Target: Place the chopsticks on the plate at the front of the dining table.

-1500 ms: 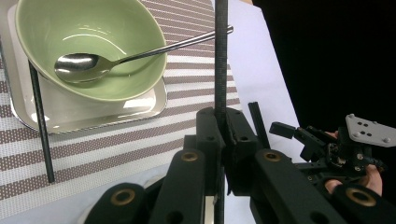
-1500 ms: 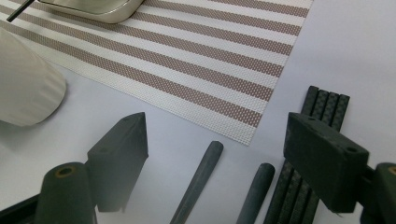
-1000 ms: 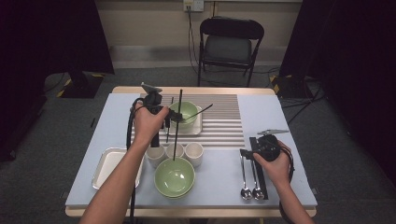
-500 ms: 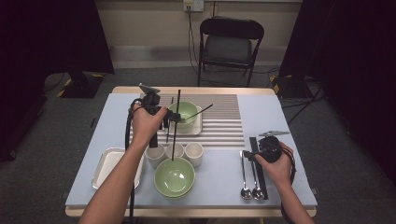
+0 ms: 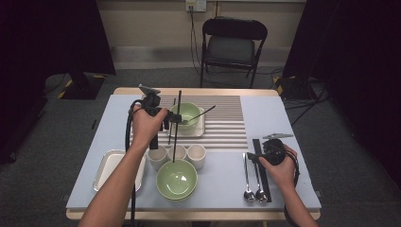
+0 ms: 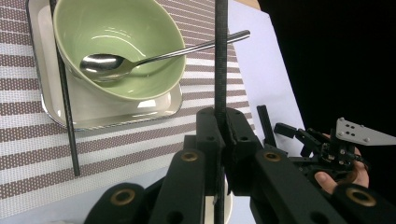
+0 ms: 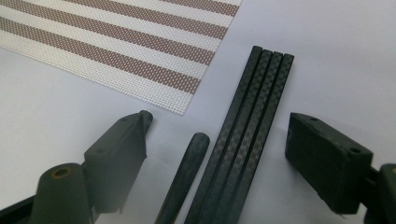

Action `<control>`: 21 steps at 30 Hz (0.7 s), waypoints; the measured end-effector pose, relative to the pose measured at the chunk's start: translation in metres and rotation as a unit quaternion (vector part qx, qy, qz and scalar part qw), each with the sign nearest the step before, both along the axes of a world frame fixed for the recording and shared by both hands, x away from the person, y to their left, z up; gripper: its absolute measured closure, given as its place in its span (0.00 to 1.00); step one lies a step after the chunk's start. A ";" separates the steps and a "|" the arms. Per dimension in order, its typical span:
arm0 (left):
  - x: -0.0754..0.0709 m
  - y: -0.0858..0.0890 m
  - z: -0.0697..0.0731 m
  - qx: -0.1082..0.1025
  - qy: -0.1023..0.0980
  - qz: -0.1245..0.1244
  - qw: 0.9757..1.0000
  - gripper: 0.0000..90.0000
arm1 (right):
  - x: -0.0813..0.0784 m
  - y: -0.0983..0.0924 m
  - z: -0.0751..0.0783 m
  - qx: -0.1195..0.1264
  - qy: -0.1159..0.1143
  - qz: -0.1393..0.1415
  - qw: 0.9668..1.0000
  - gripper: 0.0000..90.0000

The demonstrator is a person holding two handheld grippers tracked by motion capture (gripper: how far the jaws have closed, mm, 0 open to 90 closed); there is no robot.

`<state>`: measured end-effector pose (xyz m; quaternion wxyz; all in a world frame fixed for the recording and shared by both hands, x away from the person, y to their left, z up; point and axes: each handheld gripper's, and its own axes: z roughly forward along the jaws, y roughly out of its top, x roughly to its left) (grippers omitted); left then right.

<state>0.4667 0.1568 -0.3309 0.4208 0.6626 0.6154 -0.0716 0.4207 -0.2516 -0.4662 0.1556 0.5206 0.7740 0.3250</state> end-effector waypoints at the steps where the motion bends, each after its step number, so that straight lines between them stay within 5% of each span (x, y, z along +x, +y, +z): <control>1: 0.000 0.000 0.000 0.000 0.001 0.000 1.000 0.96 | 0.000 0.000 -0.001 -0.002 -0.002 0.002 1.000 0.21; 21: 0.000 0.011 -0.002 0.006 0.006 0.007 1.000 0.95 | -0.010 -0.002 -0.011 -0.024 -0.054 0.041 0.997 0.20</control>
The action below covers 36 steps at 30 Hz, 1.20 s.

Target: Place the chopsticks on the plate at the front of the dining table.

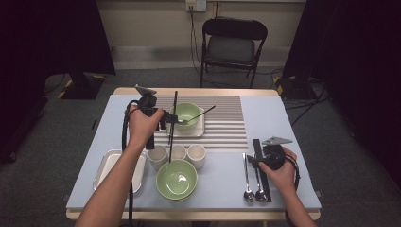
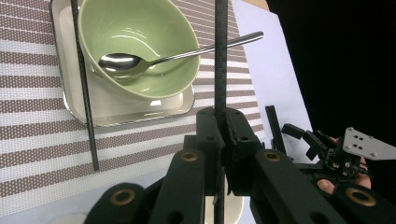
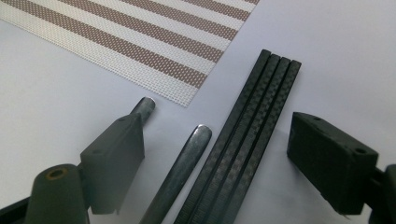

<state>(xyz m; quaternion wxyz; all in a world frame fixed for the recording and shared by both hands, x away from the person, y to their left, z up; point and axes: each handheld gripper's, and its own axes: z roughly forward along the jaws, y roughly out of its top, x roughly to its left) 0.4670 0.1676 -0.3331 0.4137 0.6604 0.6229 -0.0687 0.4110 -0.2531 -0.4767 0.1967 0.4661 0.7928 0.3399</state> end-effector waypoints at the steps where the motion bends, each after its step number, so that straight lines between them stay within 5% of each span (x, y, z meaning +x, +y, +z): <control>1: 0.000 0.001 0.000 -0.002 0.001 0.001 1.000 0.95 | 0.000 0.000 0.000 0.000 -0.002 0.002 1.000 0.20; 36: 0.018 0.017 -0.014 -0.002 0.013 0.023 1.000 0.95 | -0.001 0.000 -0.002 0.000 -0.004 0.009 1.000 0.16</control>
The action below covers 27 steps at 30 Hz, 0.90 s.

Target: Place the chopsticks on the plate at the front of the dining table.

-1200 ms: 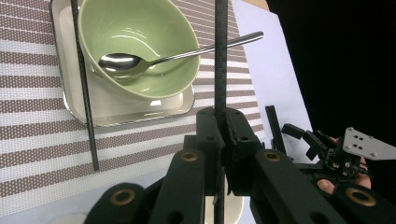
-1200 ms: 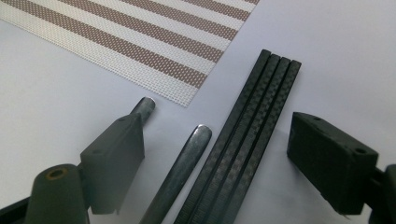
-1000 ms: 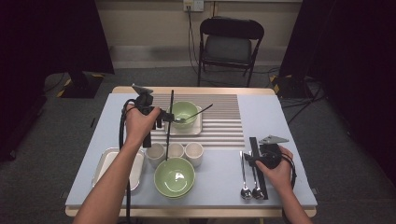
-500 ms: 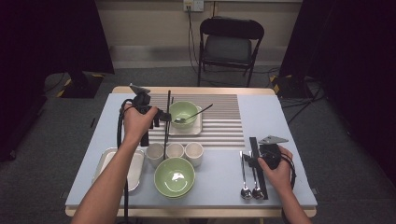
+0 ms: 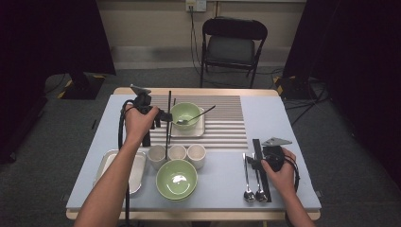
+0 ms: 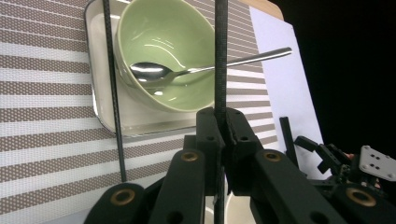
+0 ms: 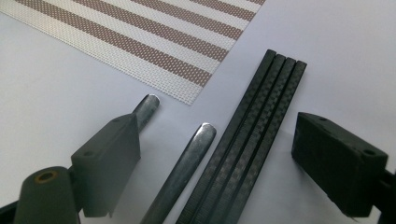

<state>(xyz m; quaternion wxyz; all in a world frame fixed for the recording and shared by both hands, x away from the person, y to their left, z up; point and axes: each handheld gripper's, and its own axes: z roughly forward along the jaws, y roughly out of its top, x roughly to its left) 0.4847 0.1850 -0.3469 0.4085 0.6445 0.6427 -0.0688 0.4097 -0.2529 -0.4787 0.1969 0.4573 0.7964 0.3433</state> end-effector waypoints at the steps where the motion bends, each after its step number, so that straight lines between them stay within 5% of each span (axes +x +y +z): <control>1: 0.001 0.000 -0.001 0.000 0.000 0.000 1.000 0.95 | 0.000 0.000 0.000 0.000 0.000 0.000 1.000 0.16; 27: 0.018 0.004 -0.004 0.005 0.002 0.012 1.000 0.96 | 0.000 0.000 0.000 0.001 0.001 0.000 1.000 0.16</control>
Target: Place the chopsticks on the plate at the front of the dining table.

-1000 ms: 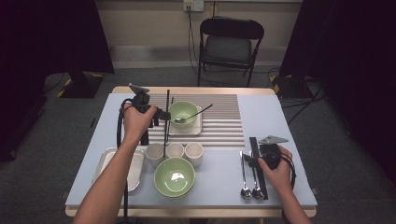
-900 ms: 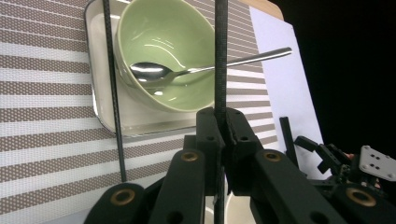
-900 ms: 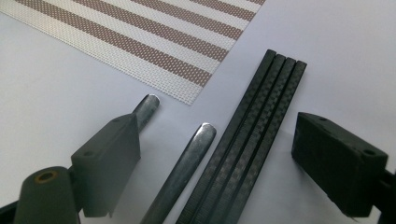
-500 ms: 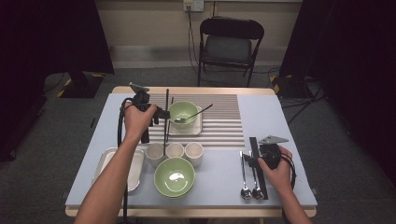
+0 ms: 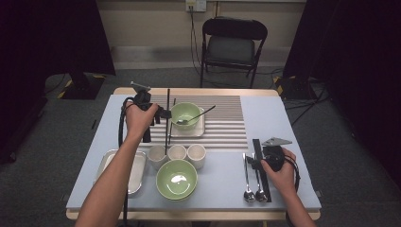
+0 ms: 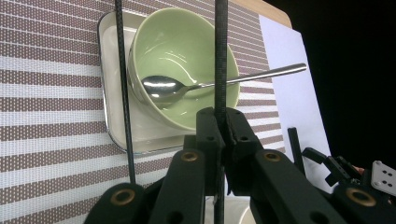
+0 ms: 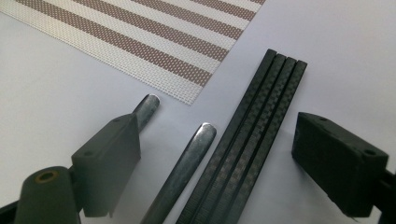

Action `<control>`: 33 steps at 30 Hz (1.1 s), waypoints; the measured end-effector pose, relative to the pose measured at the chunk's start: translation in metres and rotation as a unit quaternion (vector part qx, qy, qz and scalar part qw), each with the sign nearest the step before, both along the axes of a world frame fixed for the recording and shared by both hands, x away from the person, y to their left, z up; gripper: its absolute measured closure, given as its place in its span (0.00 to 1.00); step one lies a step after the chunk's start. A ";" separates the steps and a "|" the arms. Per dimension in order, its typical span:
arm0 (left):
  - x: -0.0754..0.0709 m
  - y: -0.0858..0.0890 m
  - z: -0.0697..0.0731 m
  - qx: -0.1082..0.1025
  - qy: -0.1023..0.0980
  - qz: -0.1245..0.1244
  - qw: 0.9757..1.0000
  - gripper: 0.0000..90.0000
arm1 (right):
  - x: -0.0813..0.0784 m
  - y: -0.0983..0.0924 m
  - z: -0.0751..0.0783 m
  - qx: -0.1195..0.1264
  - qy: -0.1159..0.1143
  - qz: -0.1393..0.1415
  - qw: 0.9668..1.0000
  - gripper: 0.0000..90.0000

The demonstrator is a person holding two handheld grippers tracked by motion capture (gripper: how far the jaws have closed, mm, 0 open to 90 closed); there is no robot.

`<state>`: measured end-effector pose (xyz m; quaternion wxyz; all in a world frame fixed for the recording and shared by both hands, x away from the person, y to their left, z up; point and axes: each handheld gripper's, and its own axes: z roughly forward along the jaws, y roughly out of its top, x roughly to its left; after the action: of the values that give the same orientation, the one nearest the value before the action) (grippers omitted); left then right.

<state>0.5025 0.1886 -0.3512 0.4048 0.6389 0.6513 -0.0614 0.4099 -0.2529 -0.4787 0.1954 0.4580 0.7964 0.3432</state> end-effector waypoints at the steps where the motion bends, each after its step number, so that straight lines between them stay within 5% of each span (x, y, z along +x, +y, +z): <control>1: 0.000 0.000 0.000 0.001 0.001 -0.001 1.000 0.96 | 0.000 0.000 0.000 0.000 -0.001 0.000 1.000 0.16; 33: 0.017 -0.002 -0.003 0.005 0.002 0.004 1.000 0.96 | 0.000 0.000 0.000 -0.001 -0.001 0.001 1.000 0.16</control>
<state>0.5195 0.1867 -0.3539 0.4007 0.6381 0.6549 -0.0575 0.4100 -0.2529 -0.4789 0.1966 0.4567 0.7968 0.3432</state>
